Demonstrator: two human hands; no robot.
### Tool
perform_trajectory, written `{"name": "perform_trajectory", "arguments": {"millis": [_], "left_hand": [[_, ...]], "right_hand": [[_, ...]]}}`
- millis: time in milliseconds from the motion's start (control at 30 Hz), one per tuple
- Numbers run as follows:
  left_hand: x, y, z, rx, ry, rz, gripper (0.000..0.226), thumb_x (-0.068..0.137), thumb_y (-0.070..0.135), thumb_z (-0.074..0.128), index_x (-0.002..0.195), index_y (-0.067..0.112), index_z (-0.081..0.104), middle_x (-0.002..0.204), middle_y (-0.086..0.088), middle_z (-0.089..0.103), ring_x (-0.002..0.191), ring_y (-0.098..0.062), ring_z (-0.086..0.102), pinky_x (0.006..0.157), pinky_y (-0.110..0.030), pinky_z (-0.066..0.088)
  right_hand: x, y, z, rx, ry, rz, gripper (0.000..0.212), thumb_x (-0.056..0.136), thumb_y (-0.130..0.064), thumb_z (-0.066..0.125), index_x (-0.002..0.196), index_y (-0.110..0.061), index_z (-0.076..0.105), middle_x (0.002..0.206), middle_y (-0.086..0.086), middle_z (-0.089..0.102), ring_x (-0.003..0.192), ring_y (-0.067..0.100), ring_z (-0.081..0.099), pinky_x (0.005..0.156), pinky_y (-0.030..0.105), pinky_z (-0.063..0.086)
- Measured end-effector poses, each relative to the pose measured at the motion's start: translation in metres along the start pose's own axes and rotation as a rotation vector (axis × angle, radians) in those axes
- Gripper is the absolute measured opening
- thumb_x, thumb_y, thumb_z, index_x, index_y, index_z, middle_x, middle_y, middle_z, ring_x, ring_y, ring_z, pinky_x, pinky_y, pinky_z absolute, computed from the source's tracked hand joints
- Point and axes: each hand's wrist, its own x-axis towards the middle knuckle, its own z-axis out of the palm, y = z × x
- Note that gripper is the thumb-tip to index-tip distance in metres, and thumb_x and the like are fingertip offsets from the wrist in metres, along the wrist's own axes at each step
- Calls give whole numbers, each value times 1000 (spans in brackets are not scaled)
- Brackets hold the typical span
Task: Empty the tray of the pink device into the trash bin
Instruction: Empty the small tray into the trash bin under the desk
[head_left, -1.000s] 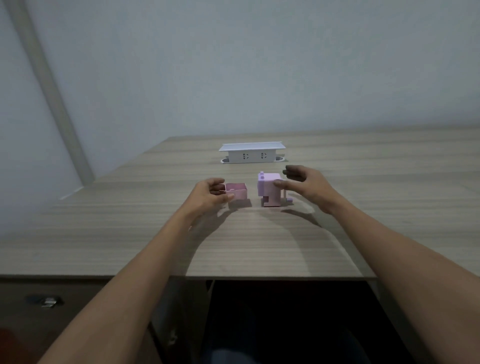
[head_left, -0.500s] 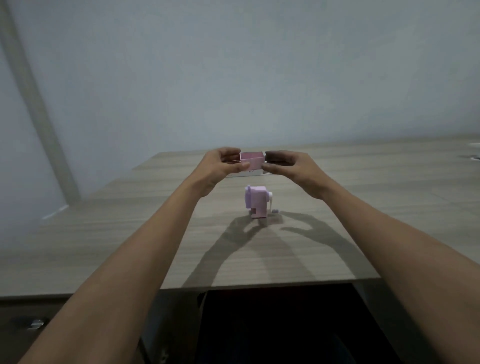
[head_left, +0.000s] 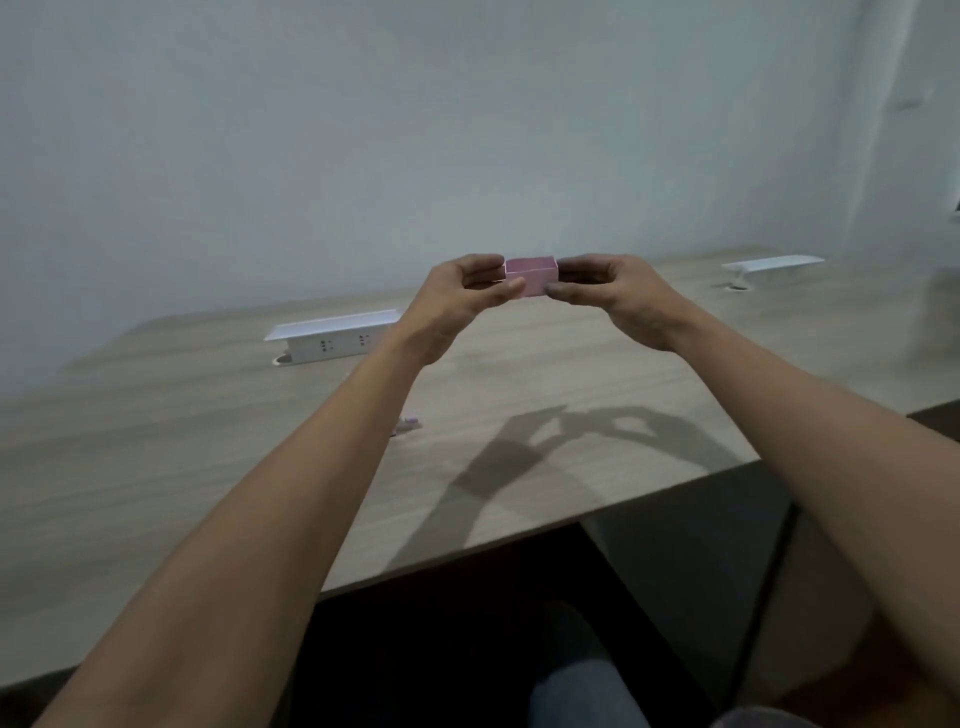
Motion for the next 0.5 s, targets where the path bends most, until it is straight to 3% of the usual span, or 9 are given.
{"name": "perform_trajectory", "arguments": {"millis": [67,233,400,500], "left_hand": [[8,-2,32,-20,-74,0,61,87,22,79,140,1,57,132,-14,68,124,-21,65,106,-29,51],[20,2,99,-62,-231,25,43,91,21,75,130,5,68,116,-4,76,100,-7,69,85,-17,53],[24,10,170,-103,-362,40,45,91,17,74,132,0,66,120,-13,74,103,-12,67,89,-21,53],[18,14,205,-121,-433,41,44,92,17,74,132,1,66,117,-9,73,102,-13,68,94,-28,54]], "right_hand": [[-17,2,-30,-13,42,20,46,81,-18,83,125,-8,72,122,4,76,118,13,69,93,17,51],[-59,5,-88,-91,129,88,45,83,-17,82,126,-9,71,122,2,76,119,12,68,93,17,51],[-113,1,-142,-117,237,147,46,83,-12,80,128,-6,70,124,6,75,121,15,67,103,25,47],[-146,-5,-162,-158,287,196,48,83,-10,80,130,-4,68,126,7,73,121,16,67,102,25,49]]}}
